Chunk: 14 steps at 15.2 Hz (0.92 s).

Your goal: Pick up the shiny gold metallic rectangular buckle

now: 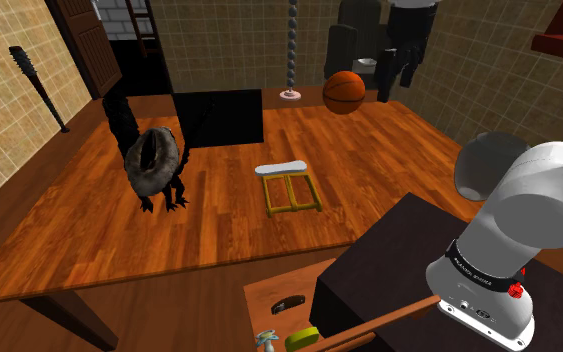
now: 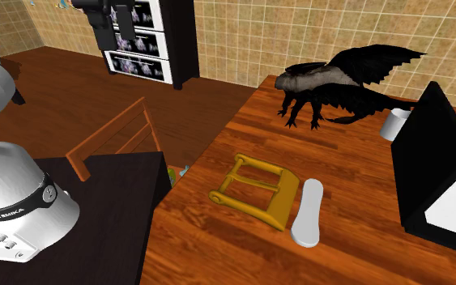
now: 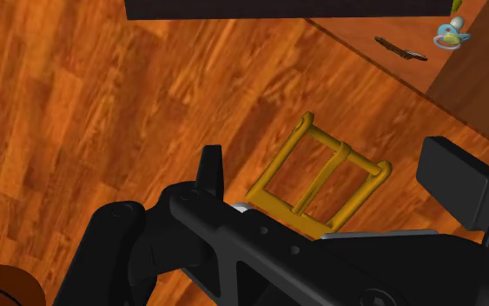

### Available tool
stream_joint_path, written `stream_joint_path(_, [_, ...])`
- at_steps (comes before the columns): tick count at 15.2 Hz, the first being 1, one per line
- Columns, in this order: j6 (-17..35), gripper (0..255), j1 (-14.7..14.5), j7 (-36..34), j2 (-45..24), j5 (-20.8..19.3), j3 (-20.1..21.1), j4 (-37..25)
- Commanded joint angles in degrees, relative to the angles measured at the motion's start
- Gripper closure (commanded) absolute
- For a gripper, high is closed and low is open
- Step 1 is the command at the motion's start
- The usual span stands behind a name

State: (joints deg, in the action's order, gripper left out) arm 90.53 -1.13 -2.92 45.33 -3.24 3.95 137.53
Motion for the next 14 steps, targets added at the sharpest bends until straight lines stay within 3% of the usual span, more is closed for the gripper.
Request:
stream_joint_path(1, [0.0,0,0.0,0.0,0.0,0.0,0.0,0.0])
stream_joint_path(14, [26.41,0,2.48,-16.47,-18.71,3.31,6.43,7.73])
